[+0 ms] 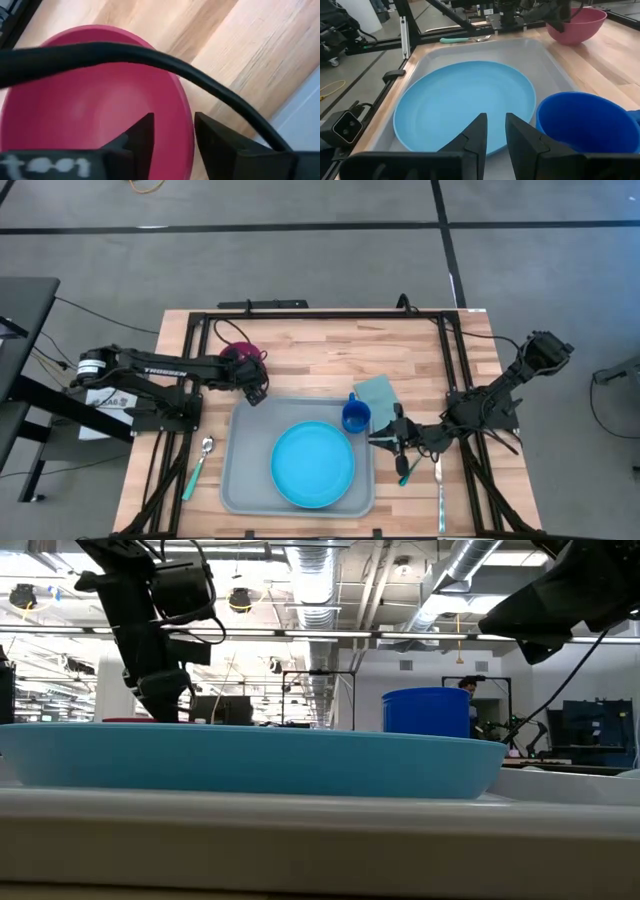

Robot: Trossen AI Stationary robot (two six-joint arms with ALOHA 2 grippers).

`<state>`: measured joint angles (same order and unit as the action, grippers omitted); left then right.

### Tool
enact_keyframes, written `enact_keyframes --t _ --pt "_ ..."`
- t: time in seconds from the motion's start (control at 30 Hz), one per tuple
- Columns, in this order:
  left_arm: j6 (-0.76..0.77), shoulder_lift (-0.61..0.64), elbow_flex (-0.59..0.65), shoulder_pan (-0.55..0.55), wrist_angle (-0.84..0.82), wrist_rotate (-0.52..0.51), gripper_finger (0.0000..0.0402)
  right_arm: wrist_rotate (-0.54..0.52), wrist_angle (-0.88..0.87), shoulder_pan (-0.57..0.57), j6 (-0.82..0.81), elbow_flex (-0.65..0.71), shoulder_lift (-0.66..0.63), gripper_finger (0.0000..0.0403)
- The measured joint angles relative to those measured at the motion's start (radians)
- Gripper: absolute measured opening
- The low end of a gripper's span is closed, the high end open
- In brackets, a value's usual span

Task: Set up tray
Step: Put the red bowl on top of the light blue plate on the gray tray

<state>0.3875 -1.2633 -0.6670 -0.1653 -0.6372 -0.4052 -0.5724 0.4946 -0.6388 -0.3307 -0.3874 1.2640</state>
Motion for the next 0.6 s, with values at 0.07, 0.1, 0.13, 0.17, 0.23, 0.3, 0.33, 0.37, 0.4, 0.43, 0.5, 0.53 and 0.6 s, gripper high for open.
enact_keyframes --t 0.07,0.1,0.13,0.17,0.23,0.3,0.33,0.37,0.4,0.43,0.5,0.53,0.6 --pt "-0.001 0.000 0.000 -0.008 0.000 0.001 0.0093 0.000 0.000 0.000 0.000 0.000 0.000 0.0064" --pt "-0.006 0.000 0.000 -0.012 0.000 0.002 0.0073 0.000 0.000 0.000 0.000 0.000 0.000 0.0064" --pt "-0.014 0.000 0.000 -0.017 0.000 0.005 0.0050 0.000 0.000 0.000 0.000 0.000 0.000 0.0064" --pt "-0.019 0.000 0.000 -0.018 0.000 0.009 0.0026 0.000 0.000 0.000 0.000 0.000 0.000 0.0064" --pt "-0.017 0.000 0.000 -0.020 0.001 0.027 0.0011 0.000 0.000 0.000 0.000 0.000 0.000 0.0064" --pt "-0.001 0.000 -0.002 -0.013 0.003 0.048 0.0007 0.000 0.000 0.000 0.000 0.000 0.000 0.0064" --pt "0.012 0.000 -0.010 -0.005 -0.006 0.065 0.0005 0.000 0.000 0.000 0.000 0.000 0.000 0.0064" --pt "0.026 0.000 -0.022 0.006 -0.018 0.084 0.0005 0.000 0.000 0.000 0.000 0.000 0.000 0.0064" --pt "0.043 0.000 -0.039 0.022 -0.030 0.099 0.0005 0.000 0.000 0.000 0.000 0.000 0.000 0.0064" --pt "0.054 0.000 -0.063 0.043 -0.044 0.107 0.0004 0.000 0.000 0.000 0.000 0.000 0.000 0.0064" --pt "0.069 0.000 -0.124 0.097 -0.073 0.103 0.0003 0.000 0.000 0.000 0.000 0.000 0.000 0.0064" --pt "0.070 0.000 -0.160 0.128 -0.090 0.093 0.0003 0.000 0.000 0.000 0.000 0.000 0.000 0.0064" --pt "0.079 0.000 -0.238 0.200 -0.119 0.079 0.0002 0.000 0.000 0.000 0.000 0.000 0.000 0.0064"
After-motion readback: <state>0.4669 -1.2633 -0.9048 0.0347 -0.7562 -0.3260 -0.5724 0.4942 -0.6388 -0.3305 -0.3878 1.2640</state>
